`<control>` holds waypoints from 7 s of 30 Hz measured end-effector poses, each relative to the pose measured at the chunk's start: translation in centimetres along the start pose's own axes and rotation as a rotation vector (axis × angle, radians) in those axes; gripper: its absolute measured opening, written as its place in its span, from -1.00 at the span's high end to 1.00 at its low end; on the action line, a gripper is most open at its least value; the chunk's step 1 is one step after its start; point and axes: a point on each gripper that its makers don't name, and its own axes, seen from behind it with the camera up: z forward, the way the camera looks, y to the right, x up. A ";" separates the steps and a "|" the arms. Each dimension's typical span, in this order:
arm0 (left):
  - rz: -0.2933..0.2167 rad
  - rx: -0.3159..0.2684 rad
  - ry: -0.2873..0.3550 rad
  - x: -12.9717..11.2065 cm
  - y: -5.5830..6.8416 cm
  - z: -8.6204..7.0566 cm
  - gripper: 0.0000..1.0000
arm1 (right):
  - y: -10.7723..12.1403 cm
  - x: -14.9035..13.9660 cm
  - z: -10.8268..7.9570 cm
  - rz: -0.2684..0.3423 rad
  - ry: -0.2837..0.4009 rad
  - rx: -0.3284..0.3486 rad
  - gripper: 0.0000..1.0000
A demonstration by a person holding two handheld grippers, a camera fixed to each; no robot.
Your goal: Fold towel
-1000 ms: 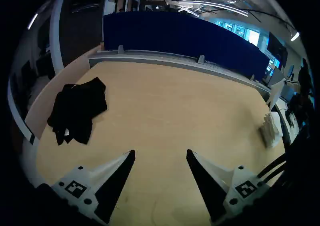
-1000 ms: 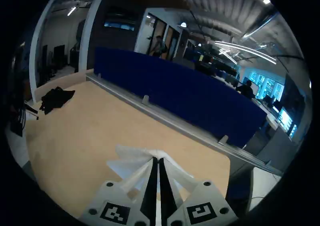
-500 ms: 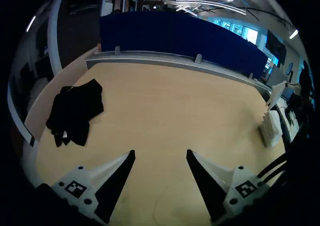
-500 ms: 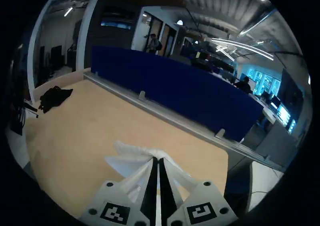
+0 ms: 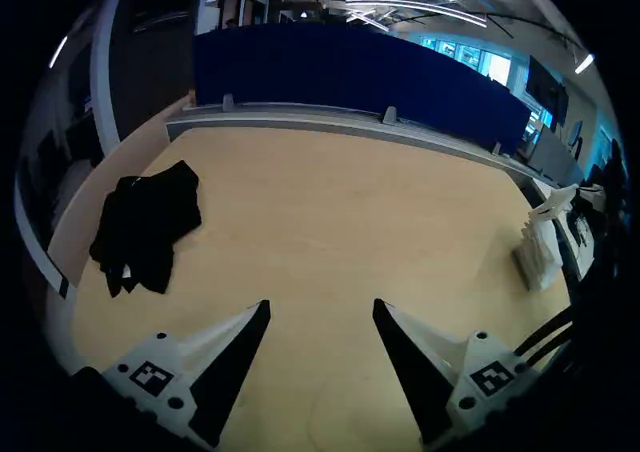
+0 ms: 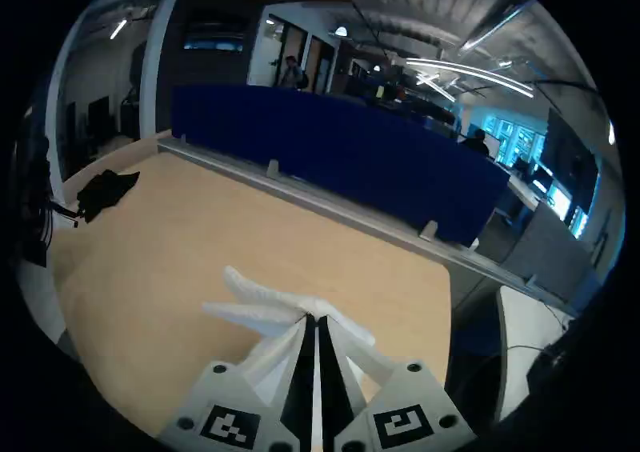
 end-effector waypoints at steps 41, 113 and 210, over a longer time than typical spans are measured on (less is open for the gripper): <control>0.018 0.011 -0.001 -0.7 -0.7 -0.9 -0.91 | 1.0 -19.1 0.9 0.305 -0.287 -0.153 0.95; -0.010 0.024 0.031 -0.5 -2.9 -2.3 -0.91 | -4.7 -11.3 4.1 0.287 -0.125 -0.154 -1.00; 0.049 -0.023 0.708 9.8 -5.8 5.2 -0.90 | -18.9 8.4 2.3 0.219 0.521 -0.358 -1.00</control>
